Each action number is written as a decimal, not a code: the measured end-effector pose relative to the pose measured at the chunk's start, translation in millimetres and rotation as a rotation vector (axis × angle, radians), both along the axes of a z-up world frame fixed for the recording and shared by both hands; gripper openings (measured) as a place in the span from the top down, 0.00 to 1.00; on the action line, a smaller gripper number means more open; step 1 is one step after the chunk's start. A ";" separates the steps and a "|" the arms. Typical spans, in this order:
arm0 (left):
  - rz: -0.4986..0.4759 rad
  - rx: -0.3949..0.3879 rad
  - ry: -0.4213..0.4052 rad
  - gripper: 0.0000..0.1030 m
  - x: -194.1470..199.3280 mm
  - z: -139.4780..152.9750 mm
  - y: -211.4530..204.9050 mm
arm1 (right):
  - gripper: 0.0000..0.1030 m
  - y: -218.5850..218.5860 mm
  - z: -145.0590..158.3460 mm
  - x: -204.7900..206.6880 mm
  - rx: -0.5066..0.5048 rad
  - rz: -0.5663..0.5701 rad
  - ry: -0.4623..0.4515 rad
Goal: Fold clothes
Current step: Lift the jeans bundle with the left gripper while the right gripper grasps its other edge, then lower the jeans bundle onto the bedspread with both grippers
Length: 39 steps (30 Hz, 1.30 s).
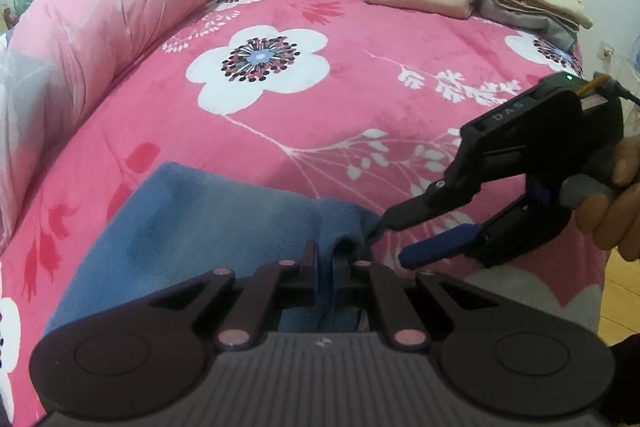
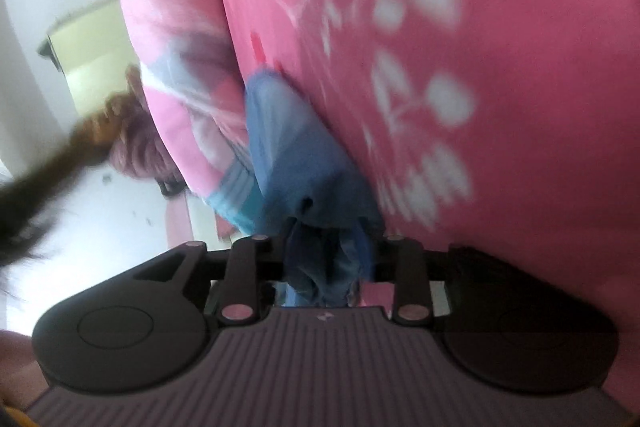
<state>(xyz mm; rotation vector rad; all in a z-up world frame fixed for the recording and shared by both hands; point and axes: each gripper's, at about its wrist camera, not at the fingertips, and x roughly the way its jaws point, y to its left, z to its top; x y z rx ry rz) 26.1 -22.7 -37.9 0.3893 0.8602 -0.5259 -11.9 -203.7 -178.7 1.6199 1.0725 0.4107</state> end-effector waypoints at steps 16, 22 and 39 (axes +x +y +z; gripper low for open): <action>-0.145 0.220 -0.140 0.90 -30.8 -23.3 -24.8 | 0.89 3.1 -3.0 23.4 0.007 -0.033 0.000; -0.256 0.363 -0.254 0.82 -53.8 -42.4 -35.6 | 0.89 -28.0 59.6 45.4 -0.297 0.051 -0.239; 0.228 0.005 -0.107 0.66 -37.3 11.6 -2.1 | 0.89 59.0 89.5 79.9 -0.836 0.738 -0.729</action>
